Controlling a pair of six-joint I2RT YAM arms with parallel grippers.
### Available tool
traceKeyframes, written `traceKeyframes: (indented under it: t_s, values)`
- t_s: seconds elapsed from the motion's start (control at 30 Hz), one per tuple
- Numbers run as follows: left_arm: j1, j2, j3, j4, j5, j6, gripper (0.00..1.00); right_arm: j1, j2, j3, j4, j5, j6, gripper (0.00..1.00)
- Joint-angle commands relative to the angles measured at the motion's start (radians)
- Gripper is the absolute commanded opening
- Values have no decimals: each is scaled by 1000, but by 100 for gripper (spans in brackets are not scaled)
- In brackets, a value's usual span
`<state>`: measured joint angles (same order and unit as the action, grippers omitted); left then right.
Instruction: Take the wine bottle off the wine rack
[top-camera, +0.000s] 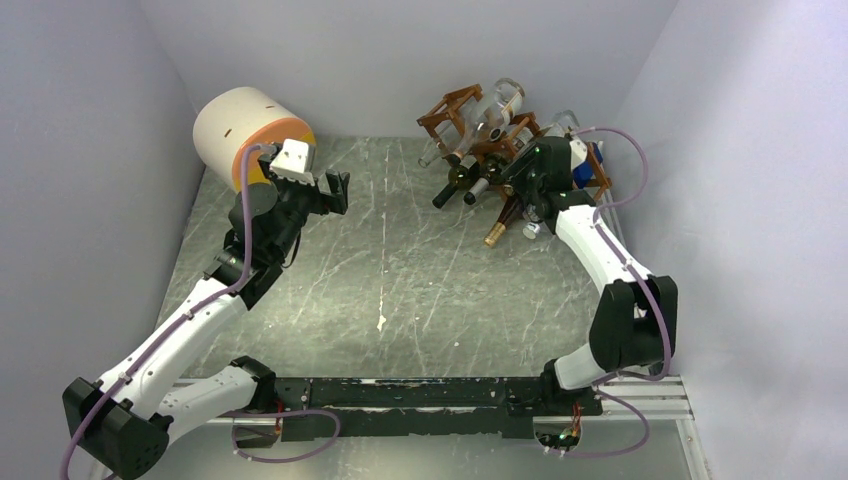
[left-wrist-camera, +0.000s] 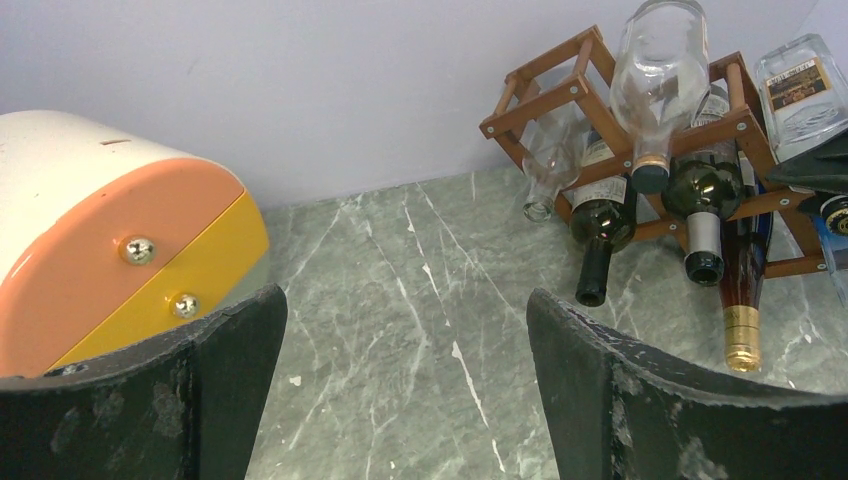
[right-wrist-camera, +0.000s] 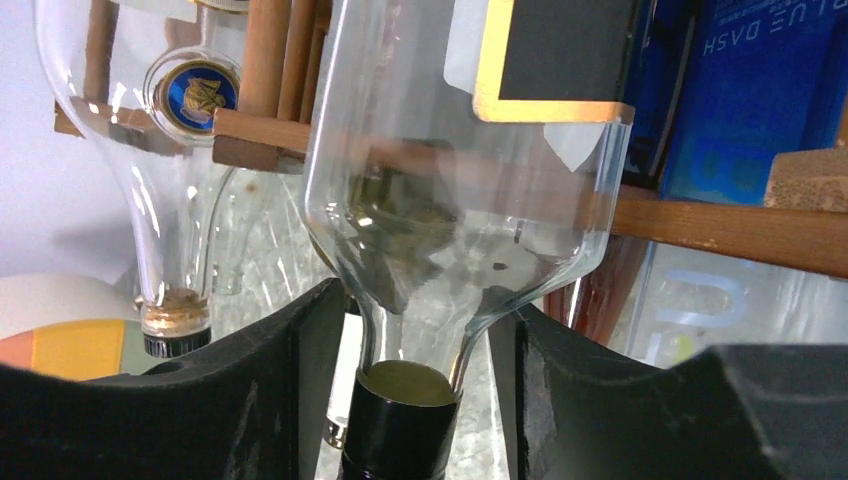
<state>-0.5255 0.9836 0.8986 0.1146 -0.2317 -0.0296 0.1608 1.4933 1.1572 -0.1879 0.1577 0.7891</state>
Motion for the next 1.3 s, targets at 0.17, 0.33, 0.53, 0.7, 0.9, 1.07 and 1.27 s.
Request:
traceKeyframes:
  t_s: [0.17,0.33,0.53,0.7,0.9,1.07,1.27]
  values:
    - [-5,-20,19,16,0,14,93,-6,-59,-51,167,4,43,39]
    - [-5,-6,28,7,5,10,93,-7,-119,-98,223,-6,67,24]
    - [-5,-15,19,14,1,13,93,-7,-200,-186,323,-33,85,6]
    - [-5,-11,21,13,3,13,93,-8,-258,-224,370,-57,66,0]
    - [-5,-9,21,12,16,8,93,-10,-348,-271,425,-108,-6,0]
    - [-4,-8,23,12,54,1,93,-11,-419,-283,428,-161,-62,0]
    - [-5,1,30,6,104,-1,93,-11,-452,-231,336,-295,-138,0]
